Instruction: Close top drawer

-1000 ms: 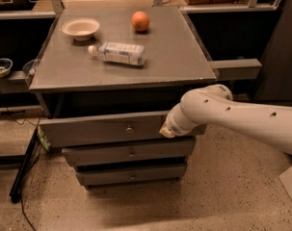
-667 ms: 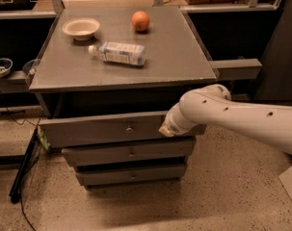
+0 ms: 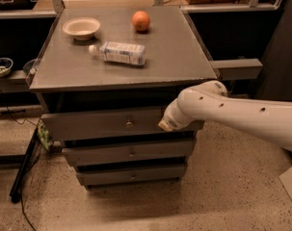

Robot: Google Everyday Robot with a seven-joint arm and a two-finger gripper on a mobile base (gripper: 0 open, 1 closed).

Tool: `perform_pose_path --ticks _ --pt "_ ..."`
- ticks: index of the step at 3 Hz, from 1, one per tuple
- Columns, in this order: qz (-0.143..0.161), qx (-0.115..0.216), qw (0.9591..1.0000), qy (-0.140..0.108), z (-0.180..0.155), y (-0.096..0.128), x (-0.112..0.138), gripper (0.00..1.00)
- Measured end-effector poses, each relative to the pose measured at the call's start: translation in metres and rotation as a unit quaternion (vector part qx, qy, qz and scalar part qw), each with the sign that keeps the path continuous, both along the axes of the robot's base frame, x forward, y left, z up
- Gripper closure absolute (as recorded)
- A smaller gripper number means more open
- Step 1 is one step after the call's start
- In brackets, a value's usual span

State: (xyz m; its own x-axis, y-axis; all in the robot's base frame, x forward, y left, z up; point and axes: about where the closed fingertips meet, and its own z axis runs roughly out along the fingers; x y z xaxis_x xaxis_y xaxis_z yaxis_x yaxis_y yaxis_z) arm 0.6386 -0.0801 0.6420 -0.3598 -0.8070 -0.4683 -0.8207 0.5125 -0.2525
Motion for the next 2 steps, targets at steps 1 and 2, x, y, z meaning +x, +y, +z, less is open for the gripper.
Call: perform_pose_path --ticks 1,2 --pt "-0.005 -0.003 0.9999 -0.008 -0.0002 -0.0019 0.0173 1.0" --pt "-0.008 -0.004 0.9999 -0.015 0.0022 -0.0023 0.0258 1.0"
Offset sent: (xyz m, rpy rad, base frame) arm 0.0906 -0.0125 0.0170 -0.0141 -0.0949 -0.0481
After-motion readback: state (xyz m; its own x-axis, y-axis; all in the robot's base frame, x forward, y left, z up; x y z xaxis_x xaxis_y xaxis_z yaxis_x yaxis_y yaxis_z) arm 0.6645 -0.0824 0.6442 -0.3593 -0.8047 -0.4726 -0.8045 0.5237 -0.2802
